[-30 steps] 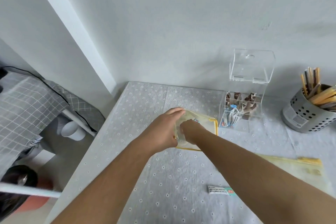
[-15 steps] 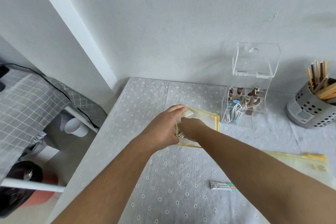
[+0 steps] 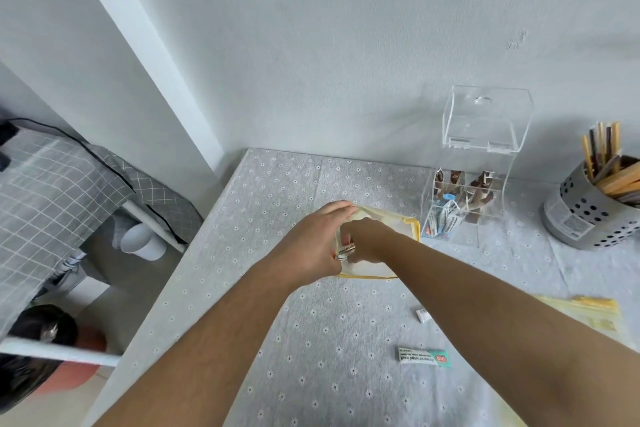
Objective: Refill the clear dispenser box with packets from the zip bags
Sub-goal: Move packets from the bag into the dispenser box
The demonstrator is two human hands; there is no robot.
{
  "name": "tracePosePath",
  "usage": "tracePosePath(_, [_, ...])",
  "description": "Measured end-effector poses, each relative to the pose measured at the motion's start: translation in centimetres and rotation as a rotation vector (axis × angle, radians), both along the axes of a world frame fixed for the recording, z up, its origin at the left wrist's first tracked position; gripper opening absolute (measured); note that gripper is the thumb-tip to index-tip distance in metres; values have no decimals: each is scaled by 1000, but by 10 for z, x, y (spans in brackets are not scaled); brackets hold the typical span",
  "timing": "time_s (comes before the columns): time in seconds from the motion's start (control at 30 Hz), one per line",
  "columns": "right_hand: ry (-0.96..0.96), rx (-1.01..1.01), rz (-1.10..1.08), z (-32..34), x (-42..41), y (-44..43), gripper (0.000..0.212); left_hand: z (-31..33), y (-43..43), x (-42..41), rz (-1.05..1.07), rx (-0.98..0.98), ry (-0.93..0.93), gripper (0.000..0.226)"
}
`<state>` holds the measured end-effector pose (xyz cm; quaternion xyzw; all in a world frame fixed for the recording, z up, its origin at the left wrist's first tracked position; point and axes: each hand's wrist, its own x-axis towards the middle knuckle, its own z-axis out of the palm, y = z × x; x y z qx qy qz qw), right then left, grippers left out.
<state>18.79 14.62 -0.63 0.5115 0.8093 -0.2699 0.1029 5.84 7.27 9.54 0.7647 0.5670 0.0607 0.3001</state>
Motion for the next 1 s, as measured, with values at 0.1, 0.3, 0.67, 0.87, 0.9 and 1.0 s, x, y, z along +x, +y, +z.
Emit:
tracePosePath(0.1, [112, -44, -44, 1, 1, 1, 32, 1, -3, 1, -1, 8, 23, 82])
tracePosePath(0.3, [265, -175, -175, 17, 8, -1, 21, -2, -2, 1, 11, -16, 13, 85])
tracePosePath(0.67, [196, -98, -104, 34, 9, -14, 22, -2, -2, 6, 13, -6, 33, 87])
tracePosePath(0.87, [256, 22, -107, 68, 27, -30, 19, 3, 2, 13, 11, 10, 58, 88])
tracePosePath(0.9, [276, 42, -124, 76, 33, -34, 19, 4, 2, 14, 6, 14, 65, 88])
tracePosePath(1.0, [338, 68, -171, 100, 59, -42, 18, 6, 2, 17, -5, 24, 86, 88])
